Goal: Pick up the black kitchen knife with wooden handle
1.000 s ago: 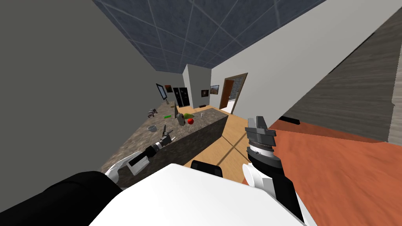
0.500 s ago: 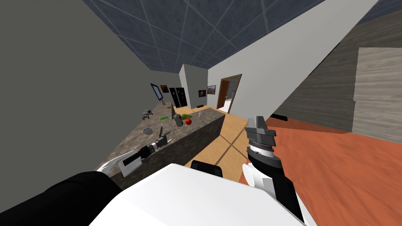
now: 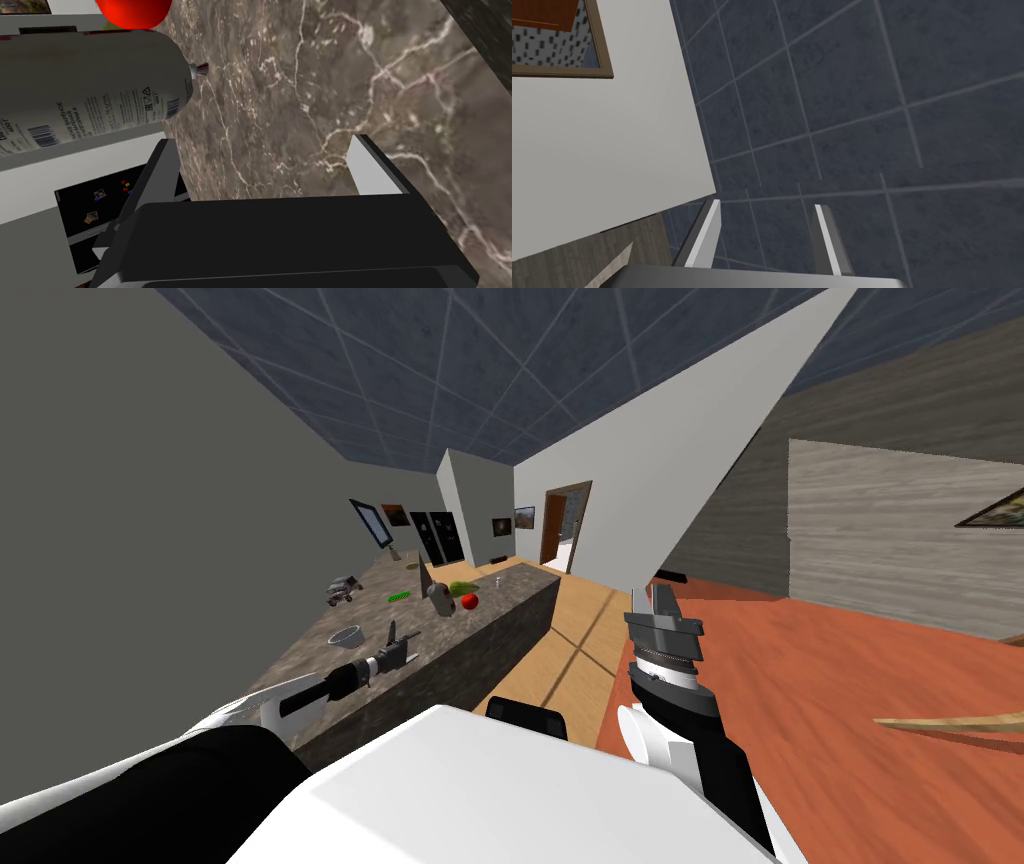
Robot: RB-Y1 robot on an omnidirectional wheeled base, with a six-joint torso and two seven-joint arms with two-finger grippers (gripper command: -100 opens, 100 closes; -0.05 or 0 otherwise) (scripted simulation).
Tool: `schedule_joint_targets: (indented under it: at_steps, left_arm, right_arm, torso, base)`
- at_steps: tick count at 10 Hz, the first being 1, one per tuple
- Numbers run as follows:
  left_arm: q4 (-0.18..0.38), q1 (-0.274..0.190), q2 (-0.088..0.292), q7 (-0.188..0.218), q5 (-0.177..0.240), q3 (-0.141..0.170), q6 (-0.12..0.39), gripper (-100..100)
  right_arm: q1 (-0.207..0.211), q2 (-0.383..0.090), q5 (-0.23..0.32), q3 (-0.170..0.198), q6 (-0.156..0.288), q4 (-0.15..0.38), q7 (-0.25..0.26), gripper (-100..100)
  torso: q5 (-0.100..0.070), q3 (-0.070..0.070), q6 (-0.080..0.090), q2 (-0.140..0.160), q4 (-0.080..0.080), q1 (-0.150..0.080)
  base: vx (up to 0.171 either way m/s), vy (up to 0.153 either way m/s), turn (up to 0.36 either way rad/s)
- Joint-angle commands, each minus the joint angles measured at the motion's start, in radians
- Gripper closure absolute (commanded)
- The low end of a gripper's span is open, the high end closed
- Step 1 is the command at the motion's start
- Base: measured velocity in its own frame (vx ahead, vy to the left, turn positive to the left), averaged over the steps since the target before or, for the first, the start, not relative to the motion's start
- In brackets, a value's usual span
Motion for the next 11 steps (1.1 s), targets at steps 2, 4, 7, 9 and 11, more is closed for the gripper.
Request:
schedule_joint_targets:
  at_steps: [2, 4, 7, 9, 11]
  left_arm:
    - [0.0, 0.027, 0.061, 0.023, -0.002, 0.009, 0.017, -100]
    - [0.038, 0.058, 0.125, 0.063, -0.019, -0.001, 0.02, -100]
    - [0.107, 0.12, 0.213, 0.135, -0.059, -0.022, 0.028, -100]
    - [0.137, 0.151, 0.273, 0.168, -0.082, -0.033, 0.033, -100]
    - [0.163, 0.182, 0.324, 0.198, -0.106, -0.044, 0.037, -100]
  right_arm:
    - [0.0, 0.0, 0.0, 0.0, 0.0, 0.0, 0.0, 0]
    - [0.0, 0.0, 0.0, 0.0, 0.0, 0.0, 0.0, 0]
    - [0.0, 0.0, 0.0, 0.0, 0.0, 0.0, 0.0, 0]
    - [0.0, 0.0, 0.0, 0.0, 0.0, 0.0, 0.0, 0]
    - [0.0, 0.0, 0.0, 0.0, 0.0, 0.0, 0.0, 0]
  torso:
    - [0.0, 0.0, -0.001, 0.0, 0.0, 0.0]
    - [0.0, 0.0, 0.0, 0.0, 0.0, -0.001]
    - [0.0, 0.0, -0.001, 0.0, 0.0, 0.0]
    - [0.0, 0.0, -0.001, -0.001, 0.0, 0.0]
    - [0.0, -0.001, -0.001, -0.001, 0.0, 0.001]
  base:
    - [-0.005, 0.021, -0.068]
    - [-0.007, 0.023, -0.212]
    - [-0.007, 0.039, -0.216]
    - [-0.002, 0.042, -0.197]
    - [-0.003, 0.054, -0.163]
